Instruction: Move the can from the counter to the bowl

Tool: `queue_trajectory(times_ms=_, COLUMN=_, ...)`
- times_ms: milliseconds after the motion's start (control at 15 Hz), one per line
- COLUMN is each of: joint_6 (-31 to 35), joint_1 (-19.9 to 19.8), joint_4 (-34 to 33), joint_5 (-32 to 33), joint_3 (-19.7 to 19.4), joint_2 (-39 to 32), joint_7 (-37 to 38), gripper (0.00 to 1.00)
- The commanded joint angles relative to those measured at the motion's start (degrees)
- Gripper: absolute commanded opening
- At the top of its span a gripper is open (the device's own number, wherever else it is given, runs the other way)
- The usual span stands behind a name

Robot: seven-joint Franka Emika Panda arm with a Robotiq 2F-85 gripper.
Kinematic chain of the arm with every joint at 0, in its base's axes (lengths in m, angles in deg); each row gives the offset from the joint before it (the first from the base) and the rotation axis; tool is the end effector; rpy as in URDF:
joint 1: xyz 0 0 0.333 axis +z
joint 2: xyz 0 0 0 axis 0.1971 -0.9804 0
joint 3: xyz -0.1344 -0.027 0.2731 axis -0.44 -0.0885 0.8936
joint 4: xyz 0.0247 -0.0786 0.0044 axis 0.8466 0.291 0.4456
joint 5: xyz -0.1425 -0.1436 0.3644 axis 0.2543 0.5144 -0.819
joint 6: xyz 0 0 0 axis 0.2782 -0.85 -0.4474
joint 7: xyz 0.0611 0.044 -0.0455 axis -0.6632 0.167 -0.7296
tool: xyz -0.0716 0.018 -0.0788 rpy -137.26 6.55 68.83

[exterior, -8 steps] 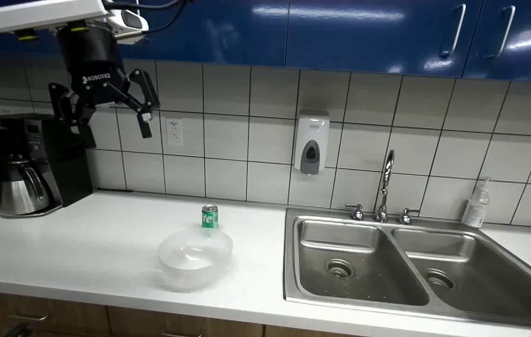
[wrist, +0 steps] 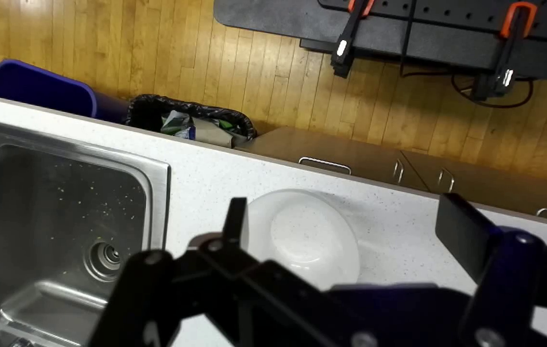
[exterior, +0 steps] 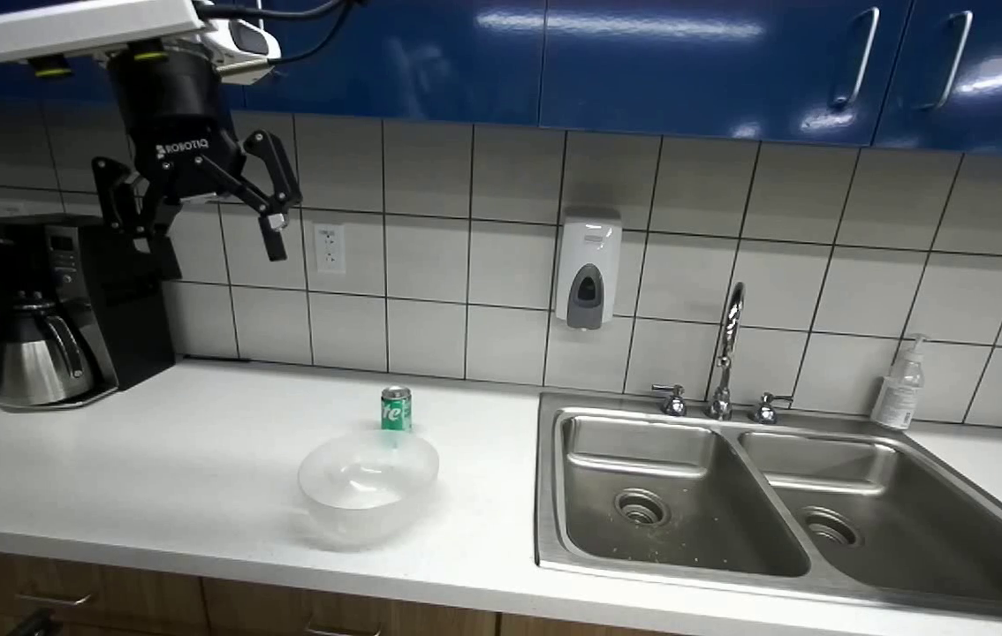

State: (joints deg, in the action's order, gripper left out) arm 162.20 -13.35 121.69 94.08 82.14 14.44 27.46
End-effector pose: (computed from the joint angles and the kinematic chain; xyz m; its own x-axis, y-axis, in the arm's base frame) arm 0.3539 -0.0426 0.4594 0.9658 0.2185 -0.1399 0.2464 -0.9412 0.2310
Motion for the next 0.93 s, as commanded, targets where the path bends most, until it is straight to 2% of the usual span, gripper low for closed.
queue_trajectory(times_ms=0, joint_6=0.79, joint_1=0.81, joint_4=1.15, joint_5=0.42, joint_3=-1.09, joint_2=0.25, joint_7=0.80, gripper=1.00)
queue_trajectory(times_ms=400, joint_6=6.62, joint_1=0.01, joint_4=5.38, joint_5=0.73, joint_3=-2.73, joint_2=0.54, joint_7=2.00, gripper=1.00)
queue_trajectory(times_ms=867, joint_6=21.53, joint_1=-1.88, joint_4=11.86, joint_5=1.93, joint_3=-3.53, joint_2=-2.09, joint_7=3.86, gripper=1.00)
